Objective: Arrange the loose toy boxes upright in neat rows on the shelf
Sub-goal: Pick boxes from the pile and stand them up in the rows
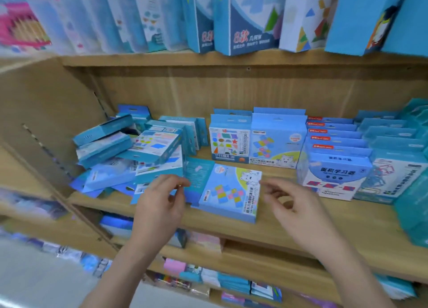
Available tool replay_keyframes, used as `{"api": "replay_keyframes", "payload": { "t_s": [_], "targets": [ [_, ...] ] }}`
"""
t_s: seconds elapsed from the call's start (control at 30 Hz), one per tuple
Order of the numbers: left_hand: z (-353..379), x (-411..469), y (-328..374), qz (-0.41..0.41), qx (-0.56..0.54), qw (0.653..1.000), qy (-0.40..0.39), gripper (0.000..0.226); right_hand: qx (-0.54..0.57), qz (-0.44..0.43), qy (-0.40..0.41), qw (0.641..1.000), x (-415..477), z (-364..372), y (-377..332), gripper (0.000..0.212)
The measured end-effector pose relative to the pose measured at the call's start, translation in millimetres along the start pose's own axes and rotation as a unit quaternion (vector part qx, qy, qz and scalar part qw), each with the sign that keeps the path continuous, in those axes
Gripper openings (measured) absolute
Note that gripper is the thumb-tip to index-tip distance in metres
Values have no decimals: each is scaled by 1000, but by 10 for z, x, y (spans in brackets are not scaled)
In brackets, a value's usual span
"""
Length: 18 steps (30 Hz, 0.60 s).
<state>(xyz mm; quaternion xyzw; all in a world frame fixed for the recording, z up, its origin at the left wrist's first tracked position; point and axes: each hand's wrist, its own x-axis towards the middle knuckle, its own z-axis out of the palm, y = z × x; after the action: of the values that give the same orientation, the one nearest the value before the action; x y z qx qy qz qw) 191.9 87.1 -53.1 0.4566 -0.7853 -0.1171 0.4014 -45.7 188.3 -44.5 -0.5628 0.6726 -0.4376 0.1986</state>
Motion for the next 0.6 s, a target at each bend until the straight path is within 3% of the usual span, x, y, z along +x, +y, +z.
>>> {"api": "replay_keyframes", "payload": {
  "t_s": [0.1,0.2,0.37,0.47,0.6],
  "targets": [
    [-211,82,-295,9,13,1000,-6,17,-64,-3,-22,998,162,382,-53,39],
    [-315,136,-554,23,30,999,-38,16,-181,8,-102,978,381,635,-93,72],
    [-240,205,-809,87,70,990,-89,18,-368,102,-282,880,949,737,-99,124],
    [-175,249,-881,122,103,980,-121,18,-399,149,-336,840,1119,815,-64,135],
    [-124,237,-912,171,165,966,-104,13,-425,160,-328,829,1107,893,-103,137]
  ]
}}
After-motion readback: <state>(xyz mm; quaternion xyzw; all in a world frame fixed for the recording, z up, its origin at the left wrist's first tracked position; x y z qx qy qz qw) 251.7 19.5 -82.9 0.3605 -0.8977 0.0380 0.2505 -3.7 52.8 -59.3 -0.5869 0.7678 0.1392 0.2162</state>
